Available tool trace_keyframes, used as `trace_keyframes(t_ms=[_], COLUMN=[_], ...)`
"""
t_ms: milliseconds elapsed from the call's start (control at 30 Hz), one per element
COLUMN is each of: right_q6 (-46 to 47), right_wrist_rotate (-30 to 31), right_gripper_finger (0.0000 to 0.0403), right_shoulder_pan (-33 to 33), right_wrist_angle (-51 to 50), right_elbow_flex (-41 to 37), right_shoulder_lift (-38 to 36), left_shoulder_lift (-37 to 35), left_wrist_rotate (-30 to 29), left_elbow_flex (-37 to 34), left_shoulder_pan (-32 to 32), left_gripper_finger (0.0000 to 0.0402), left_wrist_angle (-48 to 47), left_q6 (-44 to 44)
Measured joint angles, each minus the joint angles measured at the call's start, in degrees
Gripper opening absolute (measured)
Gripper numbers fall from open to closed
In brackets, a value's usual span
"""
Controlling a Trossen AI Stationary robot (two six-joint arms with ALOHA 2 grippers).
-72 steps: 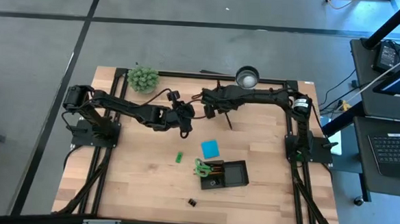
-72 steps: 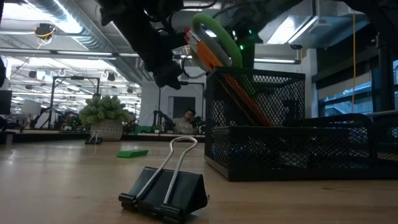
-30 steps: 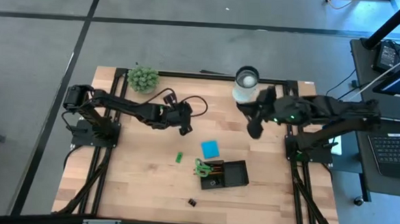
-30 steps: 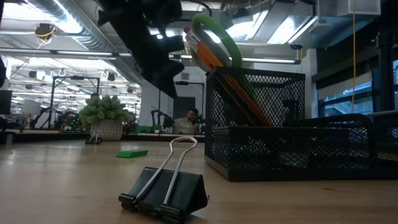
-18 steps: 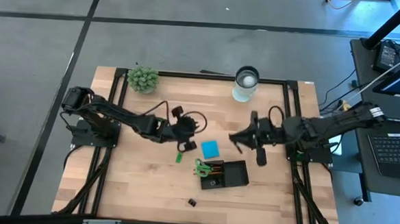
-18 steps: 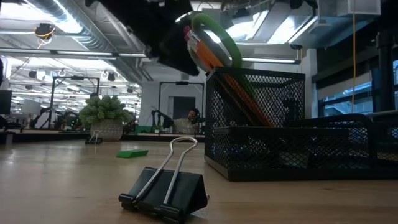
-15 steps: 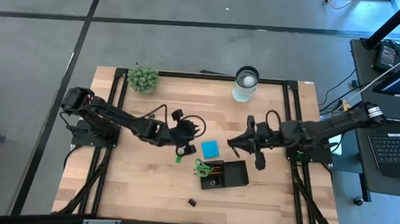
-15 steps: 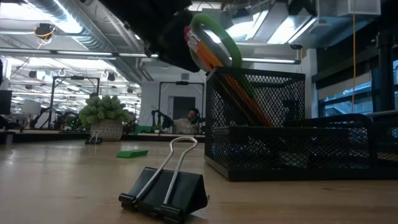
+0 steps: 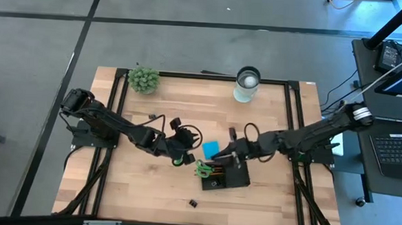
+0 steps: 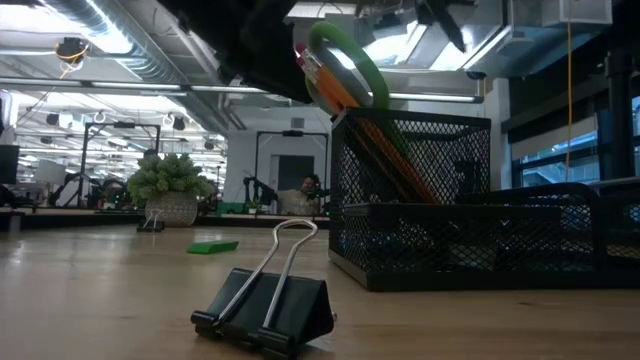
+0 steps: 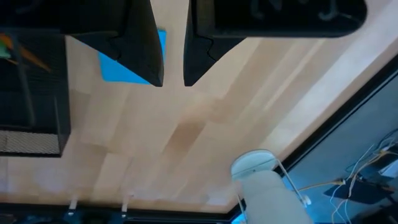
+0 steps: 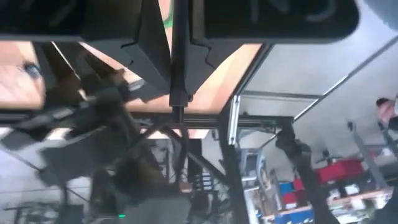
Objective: Pick and place office supplies into organizer
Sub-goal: Put the pen into the top left slot of the desk organizer
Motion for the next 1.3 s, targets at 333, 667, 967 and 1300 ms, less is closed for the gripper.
trace_keyframes(t_ms=[333,667,967,1300], right_q6=[-6.06,-4.55,-2.79,-0.33], right_wrist_rotate=[-1.59,-5.18,-5.11,-5.24], right_gripper_finger=[0.0041,0.0041,0.0041,0.0041], right_shoulder_pan=[0.65,0.22,-2.27,-2.99], right_wrist_angle=[7.38,11.8,22.75,22.79], right_elbow_flex=[1.22,0.04,-7.99,-10.32], right_shoulder_lift=[8.09,12.98,14.27,16.88], left_shoulder_lift=[0.0,0.0,0.0,0.0], left_wrist_rotate=[0.44,0.63,0.63,0.59], left_elbow_flex=[0.0,0.0,0.0,0.0], left_shoulder_pan=[-0.85,-1.79,-1.79,-1.72], left_gripper_finger=[0.0058,0.0058,0.0058,0.0058], left_wrist_angle=[-0.4,-0.46,-0.61,-0.53], left_q6=[-0.74,-0.94,-0.94,-0.94])
